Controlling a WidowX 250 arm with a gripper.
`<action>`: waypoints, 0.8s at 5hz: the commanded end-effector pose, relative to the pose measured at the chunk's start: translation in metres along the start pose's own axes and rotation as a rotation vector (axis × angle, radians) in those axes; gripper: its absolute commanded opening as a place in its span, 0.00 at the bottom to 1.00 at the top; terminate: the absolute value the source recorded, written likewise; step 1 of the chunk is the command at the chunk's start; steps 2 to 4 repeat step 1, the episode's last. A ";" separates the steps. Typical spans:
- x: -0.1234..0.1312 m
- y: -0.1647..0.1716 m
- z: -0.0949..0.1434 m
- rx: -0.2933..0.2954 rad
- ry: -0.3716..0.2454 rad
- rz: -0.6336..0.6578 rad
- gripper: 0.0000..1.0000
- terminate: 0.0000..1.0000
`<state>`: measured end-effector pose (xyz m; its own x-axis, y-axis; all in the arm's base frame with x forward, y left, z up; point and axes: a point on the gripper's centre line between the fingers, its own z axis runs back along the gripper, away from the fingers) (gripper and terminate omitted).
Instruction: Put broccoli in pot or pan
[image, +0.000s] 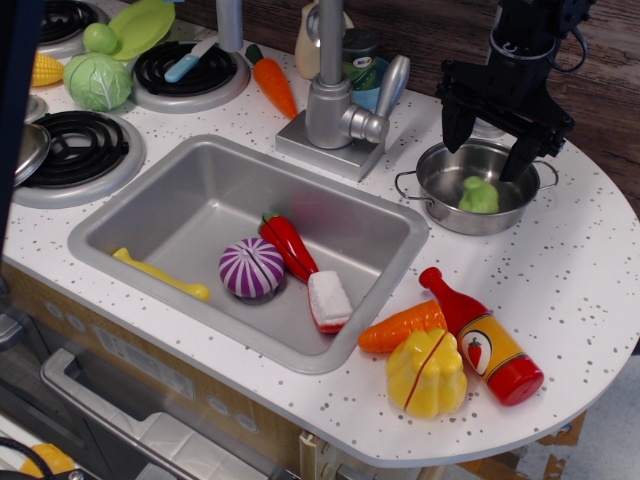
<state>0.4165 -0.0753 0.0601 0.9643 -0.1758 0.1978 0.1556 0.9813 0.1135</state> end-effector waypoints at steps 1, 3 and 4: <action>0.012 0.003 0.035 -0.005 -0.093 -0.005 1.00 1.00; 0.012 0.003 0.035 -0.005 -0.093 -0.005 1.00 1.00; 0.012 0.003 0.035 -0.005 -0.093 -0.005 1.00 1.00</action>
